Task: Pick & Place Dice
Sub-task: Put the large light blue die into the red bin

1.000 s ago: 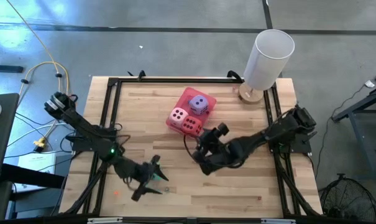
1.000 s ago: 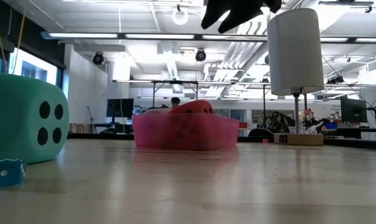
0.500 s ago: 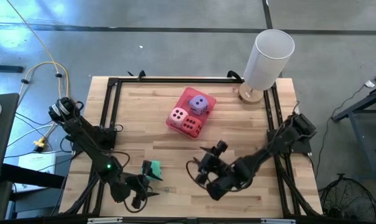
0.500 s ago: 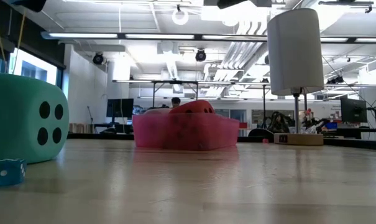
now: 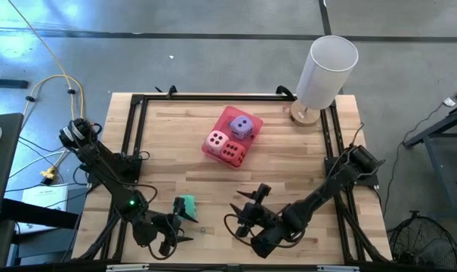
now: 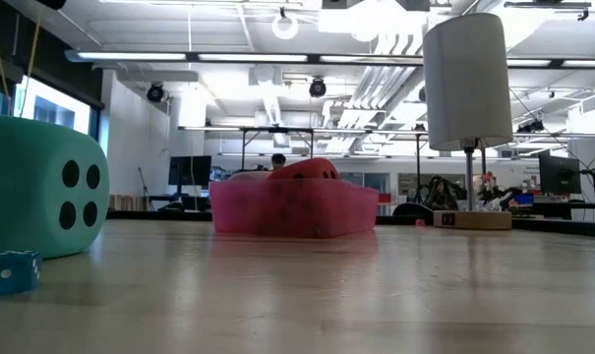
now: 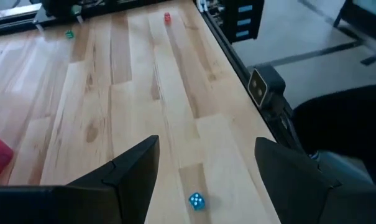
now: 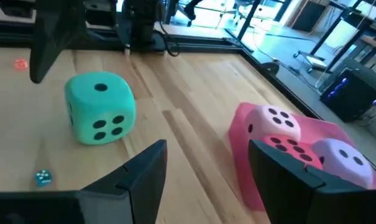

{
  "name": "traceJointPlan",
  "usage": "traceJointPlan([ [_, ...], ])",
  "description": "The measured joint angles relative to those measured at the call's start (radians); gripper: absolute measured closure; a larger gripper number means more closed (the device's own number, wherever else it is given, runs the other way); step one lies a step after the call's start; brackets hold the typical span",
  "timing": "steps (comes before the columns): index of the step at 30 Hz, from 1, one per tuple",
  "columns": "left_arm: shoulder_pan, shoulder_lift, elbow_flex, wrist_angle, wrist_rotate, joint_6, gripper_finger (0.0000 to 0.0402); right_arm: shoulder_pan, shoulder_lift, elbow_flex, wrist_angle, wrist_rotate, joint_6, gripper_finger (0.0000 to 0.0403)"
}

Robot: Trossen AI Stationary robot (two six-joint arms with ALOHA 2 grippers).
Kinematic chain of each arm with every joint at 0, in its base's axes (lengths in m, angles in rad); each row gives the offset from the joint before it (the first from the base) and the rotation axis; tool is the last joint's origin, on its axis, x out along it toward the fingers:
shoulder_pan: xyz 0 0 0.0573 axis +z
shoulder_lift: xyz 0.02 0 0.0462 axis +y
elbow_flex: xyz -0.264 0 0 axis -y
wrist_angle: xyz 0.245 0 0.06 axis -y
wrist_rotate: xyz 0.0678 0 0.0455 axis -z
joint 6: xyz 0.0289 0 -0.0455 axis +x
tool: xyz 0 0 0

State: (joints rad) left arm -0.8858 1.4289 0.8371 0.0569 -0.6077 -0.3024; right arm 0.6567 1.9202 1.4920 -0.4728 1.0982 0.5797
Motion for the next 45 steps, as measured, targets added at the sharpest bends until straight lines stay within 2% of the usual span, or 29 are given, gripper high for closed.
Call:
traceJointPlan([
  [8, 0.000, 0.000, 0.000, 0.045, -0.009, 0.133, 0.0145, 0.000, 0.000, 0.000, 0.125, -0.108, 0.000, 0.0185],
  [13, -0.019, 0.000, -0.001, 0.069, -0.019, 0.209, 0.0135, 0.000, 0.000, 0.000, 0.158, -0.133, -0.001, 0.0185],
  [19, -0.037, 0.000, -0.001, 0.149, -0.038, 0.342, 0.0078, 0.000, 0.000, 0.000, 0.156, -0.150, -0.001, 0.0185],
  [23, -0.037, 0.000, -0.001, 0.167, -0.097, 0.425, 0.0030, 0.000, 0.000, 0.000, 0.156, -0.169, -0.009, 0.0185],
  [26, -0.037, 0.000, -0.001, 0.168, -0.129, 0.407, 0.0006, 0.000, 0.000, 0.000, 0.156, -0.171, -0.025, 0.0185],
  [33, -0.039, 0.000, -0.001, 0.170, -0.133, 0.363, 0.0002, -0.014, 0.000, 0.000, 0.156, -0.171, -0.074, 0.0185],
  [40, -0.041, 0.000, -0.001, 0.161, -0.180, 0.272, 0.0002, -0.049, 0.000, 0.000, 0.158, -0.172, -0.113, 0.0185],
  [45, -0.051, 0.000, -0.001, 0.153, -0.180, 0.353, 0.0002, -0.072, 0.000, 0.000, 0.161, -0.211, -0.114, 0.0185],
])
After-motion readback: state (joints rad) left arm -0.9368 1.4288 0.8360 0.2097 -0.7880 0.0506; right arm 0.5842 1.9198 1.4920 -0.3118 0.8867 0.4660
